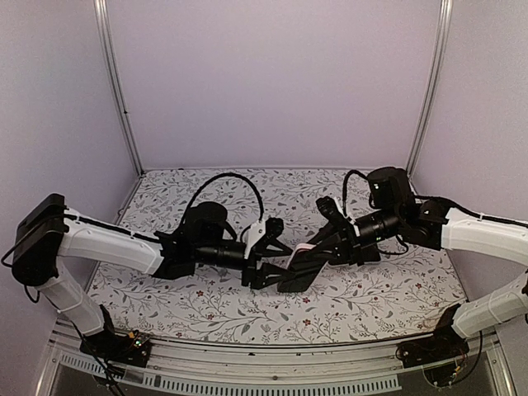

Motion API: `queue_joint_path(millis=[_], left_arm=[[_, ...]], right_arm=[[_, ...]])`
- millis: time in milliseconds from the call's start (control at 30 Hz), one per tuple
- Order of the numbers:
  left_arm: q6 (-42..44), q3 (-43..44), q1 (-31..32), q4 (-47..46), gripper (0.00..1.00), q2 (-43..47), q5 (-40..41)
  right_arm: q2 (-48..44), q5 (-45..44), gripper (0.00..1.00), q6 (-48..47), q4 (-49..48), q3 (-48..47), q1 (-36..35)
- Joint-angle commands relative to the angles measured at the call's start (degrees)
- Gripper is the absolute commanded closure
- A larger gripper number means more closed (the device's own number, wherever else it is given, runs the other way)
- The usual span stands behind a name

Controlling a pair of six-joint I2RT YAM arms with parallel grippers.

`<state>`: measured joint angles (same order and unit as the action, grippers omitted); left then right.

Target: Put the phone into the phone case

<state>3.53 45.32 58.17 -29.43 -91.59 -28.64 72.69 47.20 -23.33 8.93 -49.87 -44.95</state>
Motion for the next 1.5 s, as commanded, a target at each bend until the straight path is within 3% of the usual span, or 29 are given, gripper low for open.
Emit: queue_joint_path(millis=[0,33,100,333,400,433,600,767,867,933,1000,1033,1067,1100,1233,1267,1333,1367,1467], left_arm=[[-1.65,3.41,0.97,-0.18,0.44,1.38,-1.18],[-1.60,4.06,1.05,0.82,0.59,1.31,-0.72],[-1.77,4.96,1.31,2.04,1.00,1.43,1.39],[-0.87,4.82,2.43,3.16,0.98,3.57,6.31],[-0.10,4.80,2.47,4.11,0.69,3.96,6.70],[0.17,4.67,2.49,4.71,0.64,4.08,7.03],[1.23,2.22,2.51,5.44,0.63,5.72,9.20],[1.68,1.70,2.52,5.88,0.67,5.90,9.71],[2.51,1.71,2.47,6.00,0.52,5.64,10.20],[2.73,1.70,2.47,6.07,0.48,5.59,9.87],[2.78,1.70,2.48,5.99,0.58,5.45,9.79],[2.80,1.70,2.51,5.89,0.71,5.41,9.95],[2.80,1.82,2.51,5.86,0.93,5.38,10.02],[2.75,1.87,2.55,5.87,1.00,5.42,10.13],[2.24,0.96,2.56,3.86,1.00,6.04,10.05],[2.08,1.03,2.56,3.62,0.99,6.07,9.69],[1.82,1.48,2.56,3.72,0.65,5.68,8.74],[1.80,1.96,2.56,3.99,0.57,5.26,8.03],[1.76,3.81,2.56,5.65,0.59,3.73,7.72]], right_arm=[[-2.98,4.35,1.00,1.24,-5.28,-3.44,0.06],[-3.14,4.31,1.00,1.54,-5.46,-3.68,0.04],[-3.71,4.55,1.00,1.71,-5.85,-3.68,0.08],[-4.82,3.41,1.00,2.27,-6.35,-3.56,0.04],[-5.20,3.64,1.00,2.39,-6.59,-3.86,-0.03],[-5.39,3.72,1.00,2.49,-6.71,-4.04,0.05],[-7.76,3.78,1.00,1.83,-6.73,-4.70,0.05],[-9.45,3.32,1.00,1.62,-6.98,-5.06,0.05],[-10.00,2.87,1.00,1.62,-7.09,-5.14,0.05],[-10.31,2.66,1.00,1.56,-7.08,-5.13,0.09],[-10.61,2.84,1.00,1.46,-7.15,-5.15,0.04],[-10.58,2.93,1.00,1.45,-7.12,-5.22,0.04],[-10.55,3.06,1.00,1.45,-7.16,-5.24,0.04],[-10.55,3.07,1.00,1.45,-7.15,-5.24,0.11],[-10.38,3.16,1.00,1.61,-7.17,-5.33,0.03],[-10.33,3.24,1.00,1.69,-7.29,-5.33,0.06],[-10.22,3.41,1.00,1.63,-7.31,-5.54,0.01],[-10.11,3.42,1.00,1.62,-7.28,-5.59,0.08],[-9.89,3.51,1.00,1.37,-7.26,-5.83,-0.01]])
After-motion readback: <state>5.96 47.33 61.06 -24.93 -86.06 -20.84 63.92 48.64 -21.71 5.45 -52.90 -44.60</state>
